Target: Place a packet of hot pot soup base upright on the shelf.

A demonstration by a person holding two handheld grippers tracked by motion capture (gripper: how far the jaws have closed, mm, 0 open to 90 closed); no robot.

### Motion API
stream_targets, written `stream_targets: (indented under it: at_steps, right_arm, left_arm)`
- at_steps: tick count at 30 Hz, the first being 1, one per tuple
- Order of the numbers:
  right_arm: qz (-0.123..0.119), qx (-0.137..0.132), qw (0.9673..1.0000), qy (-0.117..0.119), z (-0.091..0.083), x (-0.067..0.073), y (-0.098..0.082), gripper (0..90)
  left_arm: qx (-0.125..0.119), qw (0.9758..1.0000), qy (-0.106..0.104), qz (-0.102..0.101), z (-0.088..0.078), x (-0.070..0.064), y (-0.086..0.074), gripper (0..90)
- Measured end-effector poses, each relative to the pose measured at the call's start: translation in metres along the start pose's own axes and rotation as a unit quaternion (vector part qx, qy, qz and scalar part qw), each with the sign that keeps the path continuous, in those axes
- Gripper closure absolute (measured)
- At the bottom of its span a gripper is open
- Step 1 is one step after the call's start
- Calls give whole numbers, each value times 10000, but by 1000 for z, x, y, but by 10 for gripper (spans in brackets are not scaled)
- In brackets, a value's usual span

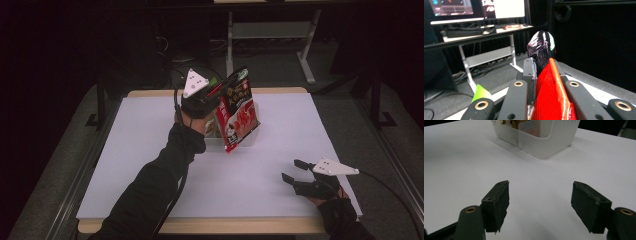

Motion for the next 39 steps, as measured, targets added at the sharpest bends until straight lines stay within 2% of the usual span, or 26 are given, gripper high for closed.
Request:
stream_targets:
  at_steps: [1, 3, 4, 6, 9, 14, 20, 22, 26, 28, 29, 32, 34, 36, 37, 39]
  right_arm:
    - [5, -1, 10000, 3, 0, 0, 0, 301]
    - [6, -10, 10000, -5, 0, 0, 0, 301]
    - [5, -8, 10000, 1, 0, 0, 0, 301]
    - [4, -9, 10000, 1, 0, 0, 0, 301]
    - [-4, -5, 10000, 11, 0, 0, 0, 301]
    - [5, -22, 10000, 13, -1, 0, 0, 301]
    - [-12, -11, 10000, 19, 0, 0, 0, 301]
    - [-22, -13, 10000, 25, 0, 1, 0, 302]
    - [-20, -21, 10000, 25, 0, 1, 0, 304]
    - [-38, -17, 10000, 26, 0, 1, 0, 306]
    - [-36, -17, 10000, 18, 0, 1, 0, 308]
    - [-49, 7, 10000, 28, 0, 1, -1, 308]
    - [-52, 5, 10000, 32, 0, 1, -1, 308]
    - [-58, -1, 10000, 37, 0, 1, -1, 308]
    - [-62, 1, 10000, 41, 0, 2, -1, 308]
    - [-67, 5, 10000, 44, 0, 2, -1, 308]
  left_arm:
    - [24, 10000, 33, 20, 5, 1, -2, 788]
    - [102, 9996, 159, 229, 16, 2, -5, 789]
    - [105, 9995, 219, 197, 20, 2, -7, 788]
    - [163, 9987, 350, 319, 27, 3, -10, 788]
    - [269, 9979, 495, 324, 36, 6, -17, 786]
    - [387, 9953, 764, 447, 50, 8, -31, 783]
    - [452, 9936, 926, 467, 62, 3, -49, 774]
    - [406, 9937, 951, 429, 63, 4, -51, 772]
    - [449, 9927, 986, 523, 64, 8, -52, 771]
    - [390, 9929, 1053, 388, 66, 11, -51, 772]
    - [400, 9923, 1095, 411, 67, 12, -50, 772]
    - [173, 9914, 1184, 525, 69, 12, -43, 772]
    - [106, 9908, 1123, 753, 70, 7, -44, 771]
    - [36, 9913, 1019, 829, 69, 1, -49, 771]
    - [-76, 9917, 969, 837, 68, -1, -50, 769]
    - [-125, 9922, 922, 832, 66, -5, -52, 768]
Point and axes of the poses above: each handheld gripper's, and its own axes: z roughly forward along the jaws, y roughly out of its top, x roughly to its left, the point moved 8 cm from there along z, roughly forward along the jaws, and after that the axes turned 14 degrees about -x, right-handed, at the moved point
